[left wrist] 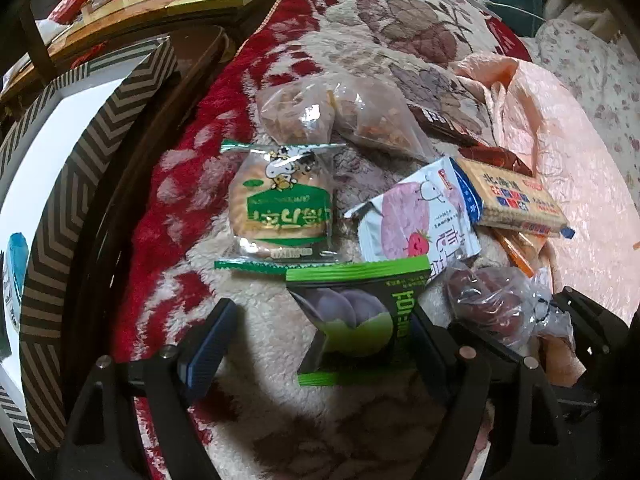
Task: Organize snacks
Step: 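Grasp the green-white snack packet with left while right grasps the zip bag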
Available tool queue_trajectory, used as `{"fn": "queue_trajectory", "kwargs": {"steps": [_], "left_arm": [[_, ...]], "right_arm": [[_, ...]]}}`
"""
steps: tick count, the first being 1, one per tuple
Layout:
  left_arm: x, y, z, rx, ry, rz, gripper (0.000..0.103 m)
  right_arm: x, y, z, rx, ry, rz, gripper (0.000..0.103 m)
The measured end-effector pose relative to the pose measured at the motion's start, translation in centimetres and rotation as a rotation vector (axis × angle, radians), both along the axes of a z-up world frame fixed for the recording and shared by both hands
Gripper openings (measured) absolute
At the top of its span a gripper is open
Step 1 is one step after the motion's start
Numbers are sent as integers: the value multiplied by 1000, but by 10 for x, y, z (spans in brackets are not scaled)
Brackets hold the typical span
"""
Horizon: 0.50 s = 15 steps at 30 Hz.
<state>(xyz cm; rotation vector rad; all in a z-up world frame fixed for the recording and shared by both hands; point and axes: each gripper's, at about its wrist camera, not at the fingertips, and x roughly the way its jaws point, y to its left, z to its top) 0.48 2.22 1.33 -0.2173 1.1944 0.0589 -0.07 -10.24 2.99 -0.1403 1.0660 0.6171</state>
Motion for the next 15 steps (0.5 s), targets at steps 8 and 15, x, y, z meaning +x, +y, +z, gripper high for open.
{"fn": "queue_trajectory", "kwargs": {"steps": [8,15], "left_arm": [[-6,-3,5,50,-31,-43,43],[-17,6,21,26,-75,-42,42]], "right_arm": [[-7,-12,1,11,22,-36,34],[-9,-21,10,61,30,-61,33]]}}
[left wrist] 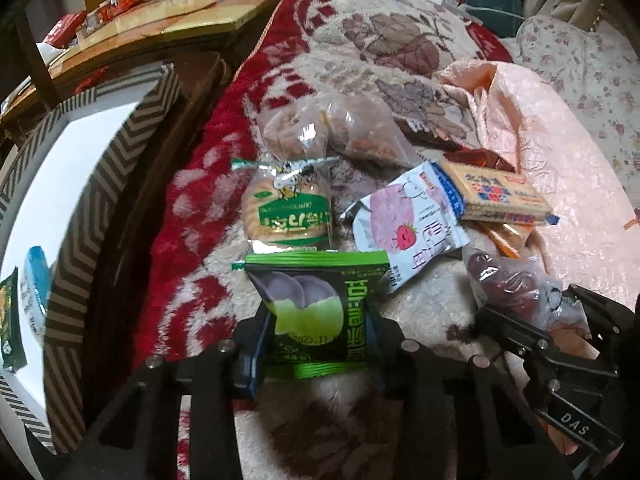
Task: Organize snacks
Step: 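Grasp the green-white snack packet with left while right grasps the zip bag, then carry both items over the white tray and open both grippers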
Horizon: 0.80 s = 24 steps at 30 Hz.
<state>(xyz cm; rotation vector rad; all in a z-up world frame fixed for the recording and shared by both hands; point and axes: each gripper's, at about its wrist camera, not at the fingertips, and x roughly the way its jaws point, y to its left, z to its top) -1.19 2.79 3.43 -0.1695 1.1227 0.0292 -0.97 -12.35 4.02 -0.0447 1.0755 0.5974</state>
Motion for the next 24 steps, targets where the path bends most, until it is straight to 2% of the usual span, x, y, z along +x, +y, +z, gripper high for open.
{"fn": "queue_trajectory", "kwargs": {"steps": [11,24], "left_arm": [[-7,0,37,37,-83,-14,42],[-5,18,63,62,-153,8,42]], "right_arm": [[1,4,26,17,-37,-24,33],[13,22,59,25,-73,-43,33]]}}
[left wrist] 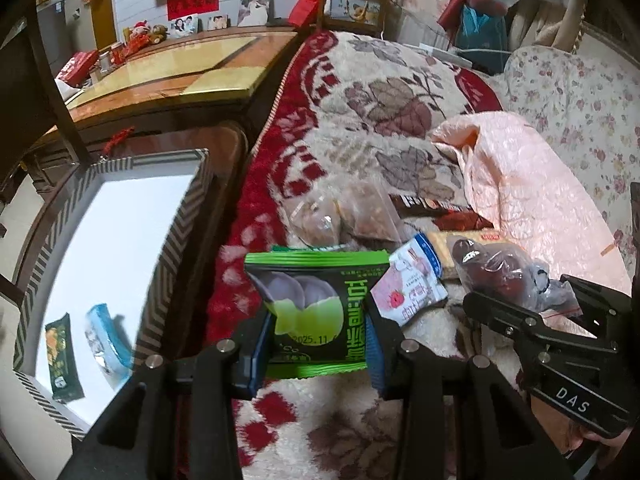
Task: Organize snacks
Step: 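Carry both items over the white tray and open both grippers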
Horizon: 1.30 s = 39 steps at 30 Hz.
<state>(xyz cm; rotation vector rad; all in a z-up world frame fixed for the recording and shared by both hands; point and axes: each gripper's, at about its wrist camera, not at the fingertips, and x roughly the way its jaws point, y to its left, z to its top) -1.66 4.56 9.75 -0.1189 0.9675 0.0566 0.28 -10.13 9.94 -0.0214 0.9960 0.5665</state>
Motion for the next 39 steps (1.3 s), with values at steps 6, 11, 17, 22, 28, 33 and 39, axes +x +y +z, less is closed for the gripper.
{"fn": "queue_trajectory", "kwargs": {"steps": [6,11,17,22,28,33,39], "left_arm": [[-1,17,6,3,-16,32,42],[-3,31,8,4,-21,57,42],[-8,53,8,2,-20,97,42],[-12,71,9,5,-22,132,42],[-16,95,8,3,-20,173,42],[-21,115,7,1,-20,211,42],[-28,142,6,4,-26,261,42]], "right_arm": [[4,21,10,-6,-10,30,33],[5,40,14,-11,-13,66,33],[5,65,15,-18,-9,112,33],[3,85,17,-23,-9,154,33],[1,113,21,-30,-14,203,33],[0,139,24,-42,-22,255,33],[0,170,26,-51,-25,309,33]]}}
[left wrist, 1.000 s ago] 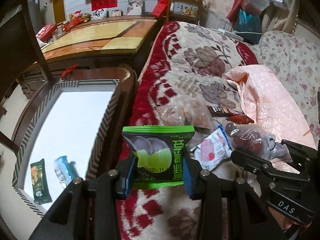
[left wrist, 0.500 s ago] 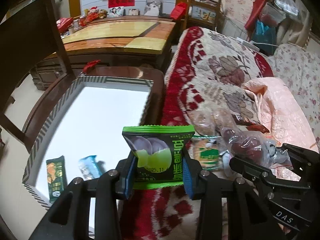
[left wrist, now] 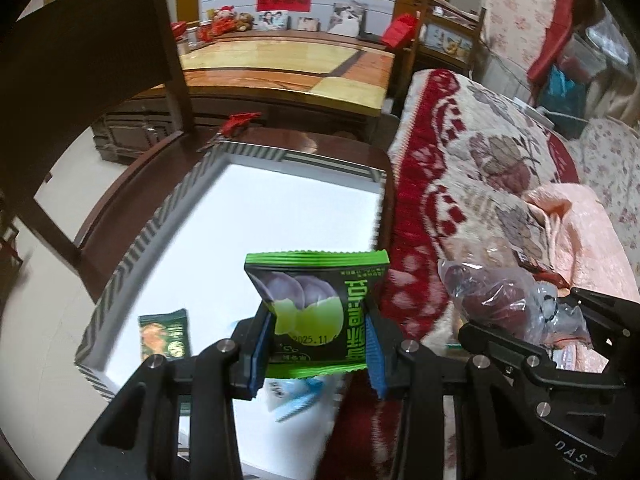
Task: Organize snacks
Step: 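Carry both items over the white tray and open both grippers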
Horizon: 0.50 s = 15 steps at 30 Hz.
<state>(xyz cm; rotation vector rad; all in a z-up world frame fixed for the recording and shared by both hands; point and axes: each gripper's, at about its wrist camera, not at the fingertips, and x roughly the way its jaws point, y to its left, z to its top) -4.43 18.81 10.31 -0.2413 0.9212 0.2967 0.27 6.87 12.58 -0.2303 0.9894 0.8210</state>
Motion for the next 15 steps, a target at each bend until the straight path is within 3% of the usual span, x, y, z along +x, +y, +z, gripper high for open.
{"fn": "queue_trajectory", "kwargs": {"steps": [15], "left_arm": [[-13,65,-15,-7,9,140,42]], "right_arm": [[2,73,-8,-30,16,116,33]]}}
